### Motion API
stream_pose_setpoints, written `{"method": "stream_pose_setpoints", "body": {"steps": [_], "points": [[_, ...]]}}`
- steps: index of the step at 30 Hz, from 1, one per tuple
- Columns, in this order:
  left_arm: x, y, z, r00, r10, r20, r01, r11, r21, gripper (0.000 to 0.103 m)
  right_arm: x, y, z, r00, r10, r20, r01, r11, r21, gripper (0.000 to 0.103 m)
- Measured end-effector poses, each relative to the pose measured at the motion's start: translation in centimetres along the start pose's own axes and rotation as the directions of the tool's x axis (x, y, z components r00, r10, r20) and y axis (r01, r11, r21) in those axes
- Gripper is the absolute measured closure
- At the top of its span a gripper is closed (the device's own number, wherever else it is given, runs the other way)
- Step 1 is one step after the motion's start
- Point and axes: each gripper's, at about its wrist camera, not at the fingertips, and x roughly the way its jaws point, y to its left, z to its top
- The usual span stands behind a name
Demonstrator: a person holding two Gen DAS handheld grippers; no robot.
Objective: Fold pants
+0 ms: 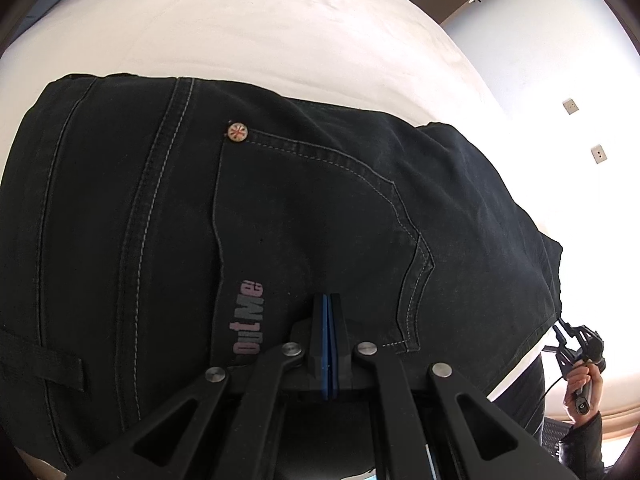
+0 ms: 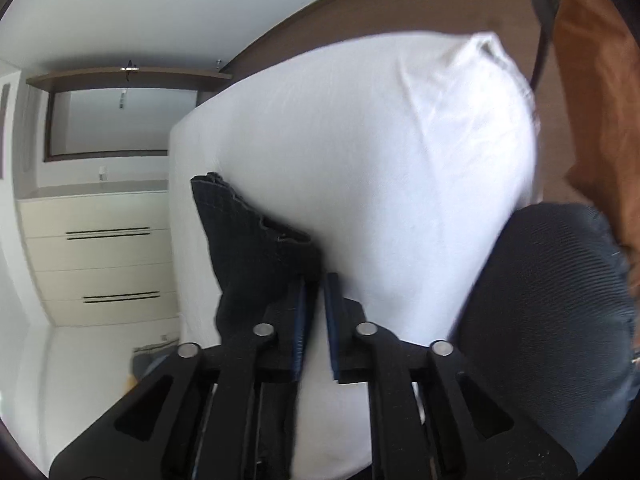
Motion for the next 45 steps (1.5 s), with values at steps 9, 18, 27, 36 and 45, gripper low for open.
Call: {"method": "stream_pose_setpoints", "body": {"steps": [9,18,27,36,45], "points": [[0.4,-0.6,-0.7,1.0,0.018,0.014,-0.017,0.999,-0.03,0.098,7.1,17.1,-8.4,0.962,0.067,-0.266,-0.184,0.876,-0.447,0.086],[0.2,0.2,-1.1,1.0,0.002,0.021,-0.001,0.999,-0.053,0.098,23.5,17.4,-9.6,0.887,-0.036,-0.46,-0.145,0.925,-0.35,0.095],[0.1,1.2,-1.2,1.0,-0.017,0.024,0.019,0.998,-0.065,0.098,21.3,16.0,0.9,0.99,0.046,-0.13,-0.079,0.962,-0.261,0.103],[-0.2,0.0,-1.5,0.999,0.043,0.022,-0.042,0.998,-0.046,0.098,19.5,15.9,-7.6,0.905,0.146,-0.399,-0.299,0.886,-0.355,0.096],[-0.2,-0.1,-1.9,0.997,0.06,0.046,-0.057,0.996,-0.063,0.098,17.2,18.3,-4.5,0.965,0.076,-0.249,-0.174,0.9,-0.399,0.092]]}}
